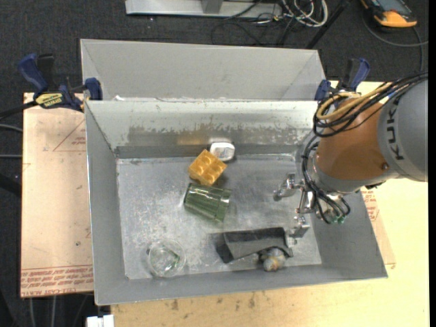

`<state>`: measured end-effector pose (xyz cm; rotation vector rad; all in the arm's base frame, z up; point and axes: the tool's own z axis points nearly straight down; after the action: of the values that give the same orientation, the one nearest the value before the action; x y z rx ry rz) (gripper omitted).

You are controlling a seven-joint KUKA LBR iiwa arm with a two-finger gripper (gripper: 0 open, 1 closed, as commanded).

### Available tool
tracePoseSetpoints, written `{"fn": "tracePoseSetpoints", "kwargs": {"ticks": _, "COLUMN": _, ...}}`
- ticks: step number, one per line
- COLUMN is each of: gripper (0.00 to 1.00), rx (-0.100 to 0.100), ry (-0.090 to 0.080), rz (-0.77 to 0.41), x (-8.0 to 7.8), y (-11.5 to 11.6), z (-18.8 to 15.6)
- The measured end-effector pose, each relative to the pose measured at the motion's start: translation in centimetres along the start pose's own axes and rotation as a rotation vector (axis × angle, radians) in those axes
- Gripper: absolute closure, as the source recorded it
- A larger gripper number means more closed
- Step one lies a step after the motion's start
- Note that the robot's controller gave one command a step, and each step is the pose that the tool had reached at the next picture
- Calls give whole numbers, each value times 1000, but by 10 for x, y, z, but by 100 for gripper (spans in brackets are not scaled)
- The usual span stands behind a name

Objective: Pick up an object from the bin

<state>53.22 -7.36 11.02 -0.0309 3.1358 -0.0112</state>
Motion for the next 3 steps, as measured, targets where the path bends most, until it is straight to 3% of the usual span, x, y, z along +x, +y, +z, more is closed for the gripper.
{"fn": "tracePoseSetpoints", "kwargs": {"ticks": 1, "gripper": 0, "rx": 14, "ry": 3, "rz": -3, "x": -5, "y": 2, "z": 0}}
{"fn": "tracePoseSetpoints", "kwargs": {"ticks": 2, "gripper": 100, "rx": 12, "ry": 1, "rz": -2, "x": -4, "y": 2, "z": 1}}
{"fn": "tracePoseSetpoints", "kwargs": {"ticks": 3, "gripper": 0, "rx": 12, "ry": -1, "rz": -2, "x": -4, "y": 2, "z": 1}}
